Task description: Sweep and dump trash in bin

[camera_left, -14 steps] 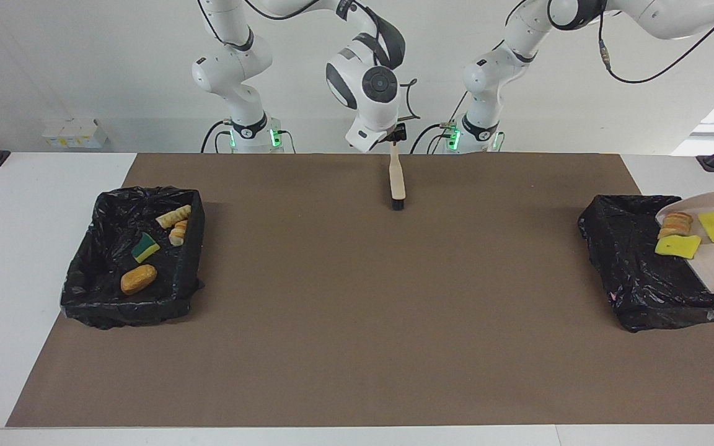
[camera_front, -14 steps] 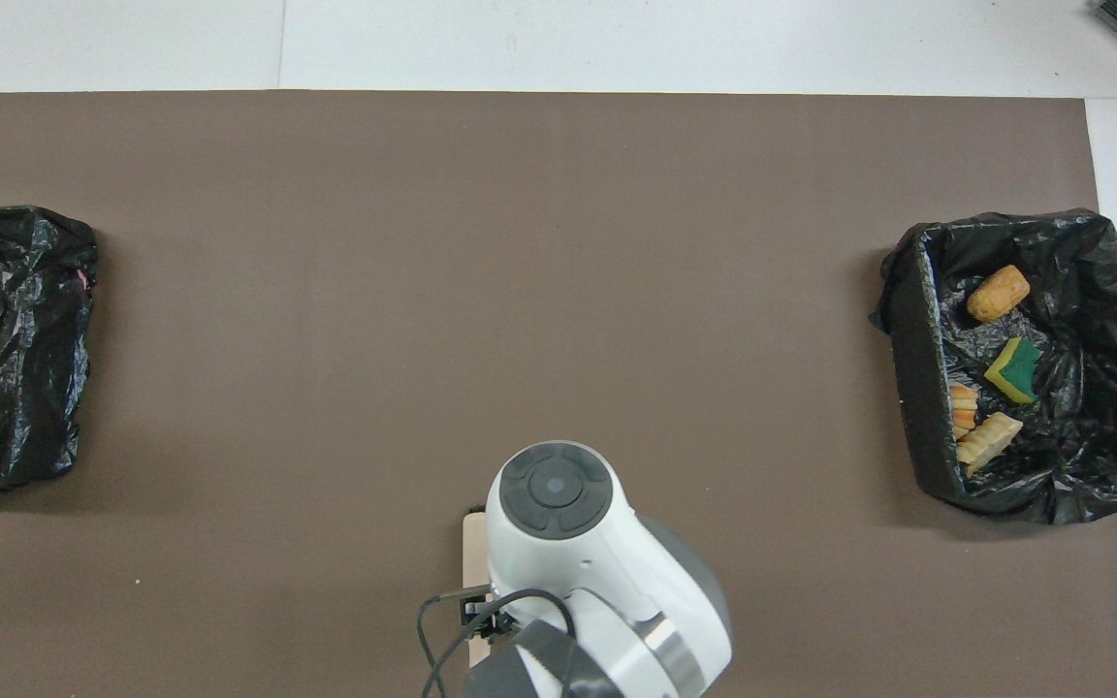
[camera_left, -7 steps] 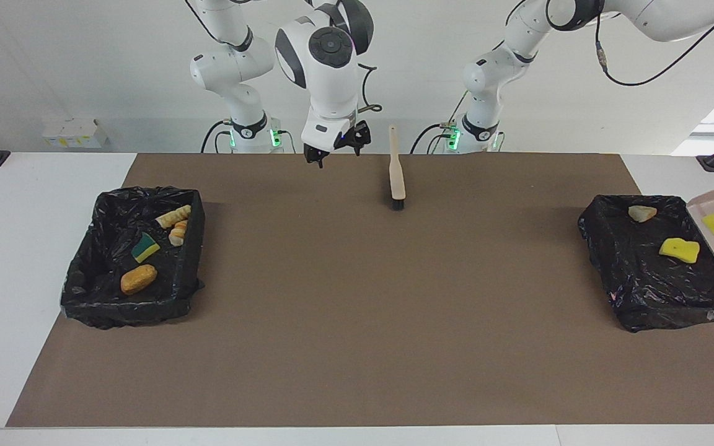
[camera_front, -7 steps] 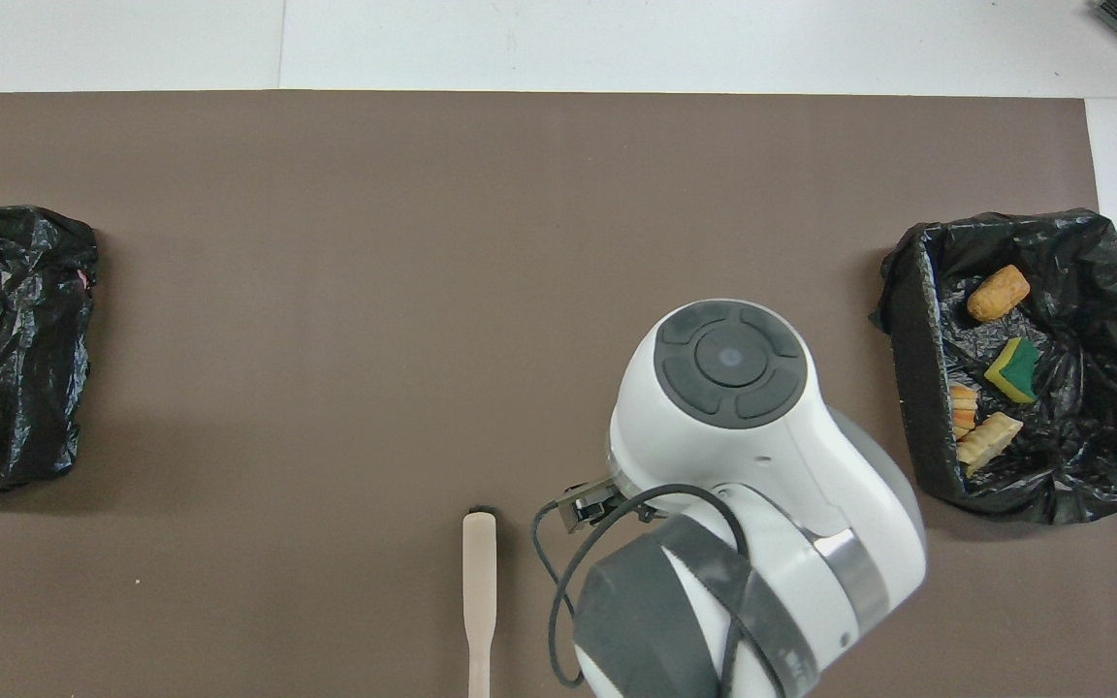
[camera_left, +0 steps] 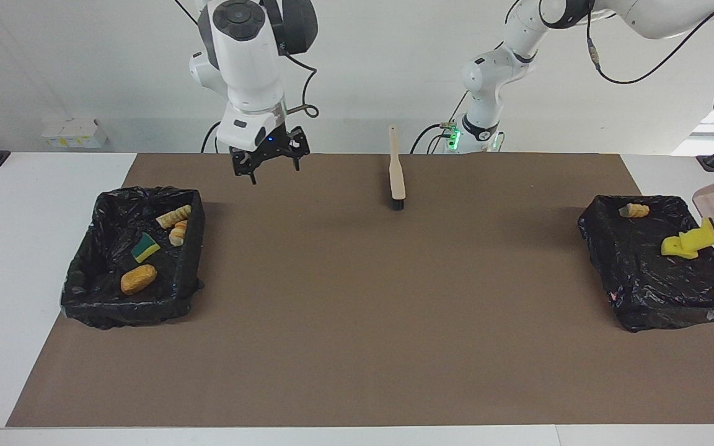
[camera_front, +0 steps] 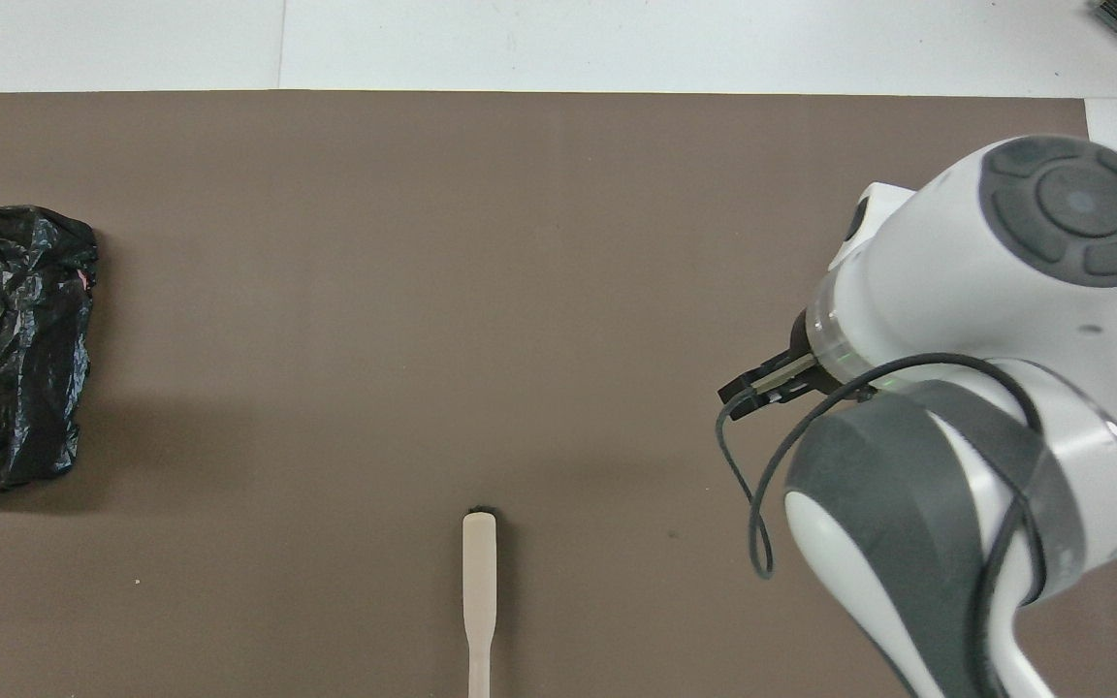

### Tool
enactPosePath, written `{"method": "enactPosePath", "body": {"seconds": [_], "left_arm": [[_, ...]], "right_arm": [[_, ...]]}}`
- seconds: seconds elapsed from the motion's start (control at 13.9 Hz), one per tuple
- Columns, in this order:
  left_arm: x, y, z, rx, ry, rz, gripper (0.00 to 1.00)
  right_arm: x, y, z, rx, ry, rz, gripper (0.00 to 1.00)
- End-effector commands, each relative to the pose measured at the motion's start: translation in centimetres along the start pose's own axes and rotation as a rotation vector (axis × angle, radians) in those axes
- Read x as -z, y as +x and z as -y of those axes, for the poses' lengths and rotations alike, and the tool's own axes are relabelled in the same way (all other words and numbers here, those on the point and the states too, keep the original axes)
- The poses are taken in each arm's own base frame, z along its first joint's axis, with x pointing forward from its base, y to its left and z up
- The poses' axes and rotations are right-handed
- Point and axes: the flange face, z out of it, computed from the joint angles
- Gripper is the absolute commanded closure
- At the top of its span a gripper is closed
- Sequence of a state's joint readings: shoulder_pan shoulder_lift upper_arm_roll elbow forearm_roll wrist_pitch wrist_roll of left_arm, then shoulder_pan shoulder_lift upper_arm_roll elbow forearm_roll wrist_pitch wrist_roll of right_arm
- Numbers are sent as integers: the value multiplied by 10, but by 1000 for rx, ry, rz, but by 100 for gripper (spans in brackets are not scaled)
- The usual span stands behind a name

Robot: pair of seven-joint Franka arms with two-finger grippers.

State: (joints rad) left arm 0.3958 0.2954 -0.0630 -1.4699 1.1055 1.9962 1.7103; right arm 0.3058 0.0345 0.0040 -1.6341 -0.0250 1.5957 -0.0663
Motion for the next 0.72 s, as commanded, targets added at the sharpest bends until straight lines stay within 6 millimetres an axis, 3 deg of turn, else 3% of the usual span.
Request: {"method": "enactPosePath", "body": {"seconds": [0.0,0.36,0.65], "left_arm": [[38,2,10,12,-37,81,100],[92,14,22,83,-28,65,100],[119,29,26,219,18,-97,100]], "right_arm": [[11,-12,-35,-33,-30,-1,0],[25,-26,-111,-181,-23,-36,0],[21,-47,-178,-309,-2,-37,0]]}}
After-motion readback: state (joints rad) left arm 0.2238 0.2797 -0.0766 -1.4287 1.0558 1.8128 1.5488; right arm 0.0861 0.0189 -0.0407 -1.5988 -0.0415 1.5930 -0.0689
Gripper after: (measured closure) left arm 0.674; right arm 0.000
